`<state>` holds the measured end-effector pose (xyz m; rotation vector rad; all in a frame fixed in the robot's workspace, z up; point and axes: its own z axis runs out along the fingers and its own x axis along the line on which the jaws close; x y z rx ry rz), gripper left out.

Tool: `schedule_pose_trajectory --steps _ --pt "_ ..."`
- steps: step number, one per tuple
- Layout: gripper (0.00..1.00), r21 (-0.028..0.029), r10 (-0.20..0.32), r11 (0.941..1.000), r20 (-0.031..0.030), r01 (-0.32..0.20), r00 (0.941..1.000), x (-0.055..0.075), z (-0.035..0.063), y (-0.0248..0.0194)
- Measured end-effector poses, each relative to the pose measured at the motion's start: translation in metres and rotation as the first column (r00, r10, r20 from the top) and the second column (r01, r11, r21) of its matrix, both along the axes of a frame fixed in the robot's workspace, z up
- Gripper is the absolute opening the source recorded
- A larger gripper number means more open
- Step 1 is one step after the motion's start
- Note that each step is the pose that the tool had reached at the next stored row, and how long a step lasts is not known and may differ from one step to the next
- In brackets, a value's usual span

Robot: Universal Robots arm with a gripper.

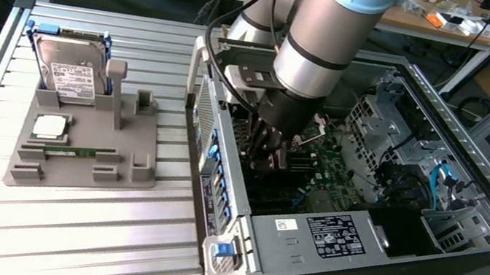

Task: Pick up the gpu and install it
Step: 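Press down on the gpu until it lock into place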

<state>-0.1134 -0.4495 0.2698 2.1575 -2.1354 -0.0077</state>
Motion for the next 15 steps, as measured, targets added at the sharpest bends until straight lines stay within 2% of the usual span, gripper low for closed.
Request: schedule_pose_trajectory --steps 11,15 --pt "0.11 0.0 0.0 1.0 0.0 0.0 1.0 -0.0002 -0.0002 0.0016" --pt "0.11 -0.0001 0.0 1.0 0.0 0.0 1.0 -0.0002 -0.0002 0.0047"
